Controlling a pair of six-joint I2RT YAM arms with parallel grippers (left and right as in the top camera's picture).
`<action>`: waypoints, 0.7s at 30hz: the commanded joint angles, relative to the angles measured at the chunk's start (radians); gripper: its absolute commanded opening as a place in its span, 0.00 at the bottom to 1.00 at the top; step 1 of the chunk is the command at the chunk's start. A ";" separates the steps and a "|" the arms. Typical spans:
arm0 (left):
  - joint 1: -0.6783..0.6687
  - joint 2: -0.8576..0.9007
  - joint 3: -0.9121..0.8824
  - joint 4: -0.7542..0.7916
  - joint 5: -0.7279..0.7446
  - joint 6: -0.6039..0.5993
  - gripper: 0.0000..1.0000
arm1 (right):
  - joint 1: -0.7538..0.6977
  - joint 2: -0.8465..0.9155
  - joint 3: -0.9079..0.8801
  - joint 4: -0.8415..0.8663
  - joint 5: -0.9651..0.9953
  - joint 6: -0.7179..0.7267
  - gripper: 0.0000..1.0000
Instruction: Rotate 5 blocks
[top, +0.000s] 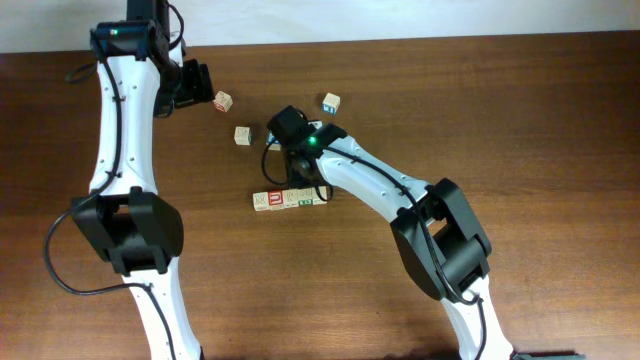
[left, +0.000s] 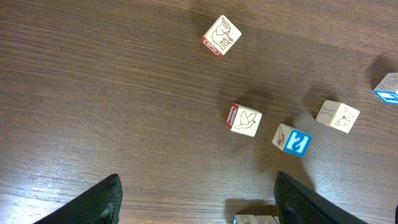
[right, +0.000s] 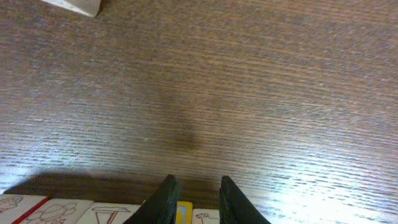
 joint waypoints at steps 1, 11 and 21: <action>0.003 0.008 0.018 -0.011 0.007 0.013 0.75 | 0.005 0.007 0.010 -0.013 -0.023 0.013 0.23; 0.003 0.008 0.018 -0.011 0.007 0.013 0.75 | 0.006 0.007 0.010 -0.032 -0.033 0.013 0.23; 0.003 0.008 0.018 -0.012 0.007 0.013 0.75 | 0.006 0.007 0.010 -0.042 -0.033 0.013 0.23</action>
